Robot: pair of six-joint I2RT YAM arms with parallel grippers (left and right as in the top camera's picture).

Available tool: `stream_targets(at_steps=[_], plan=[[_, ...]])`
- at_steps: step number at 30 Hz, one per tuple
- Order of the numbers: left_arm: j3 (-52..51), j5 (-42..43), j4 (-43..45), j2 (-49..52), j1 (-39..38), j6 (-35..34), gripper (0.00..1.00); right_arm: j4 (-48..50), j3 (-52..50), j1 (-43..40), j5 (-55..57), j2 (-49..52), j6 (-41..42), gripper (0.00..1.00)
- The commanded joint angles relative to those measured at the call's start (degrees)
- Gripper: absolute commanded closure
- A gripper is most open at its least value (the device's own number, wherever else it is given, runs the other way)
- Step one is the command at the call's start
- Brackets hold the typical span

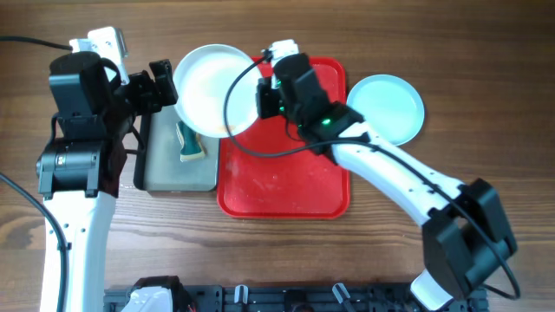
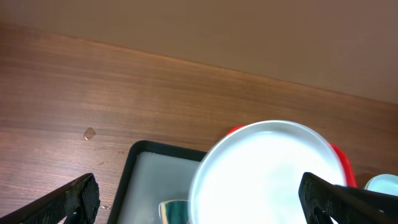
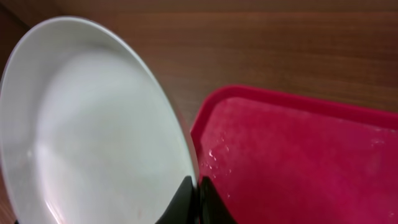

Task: Clean dirty plates on tray and stack at the side
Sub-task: 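Lift the white plate with the right gripper and tilt it over the black tray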

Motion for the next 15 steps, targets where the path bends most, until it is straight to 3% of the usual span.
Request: stream_targets(at_steps=[1,8,15], plan=[[0.7,-0.57,-0.02,-0.28,0.0,0.28,0.0,3.8,1.01,3.06,4.31,3.91,-2.19,0.96],[0.7,-0.57,-0.02,-0.24,0.0,0.31,0.0,14.21,1.01,8.83,14.01,8.04,-15.96,0.96],[0.7,-0.57,-0.02,-0.24,0.0,0.28,0.0,19.93,1.01,10.56,14.95,8.22,-24.13,0.96]])
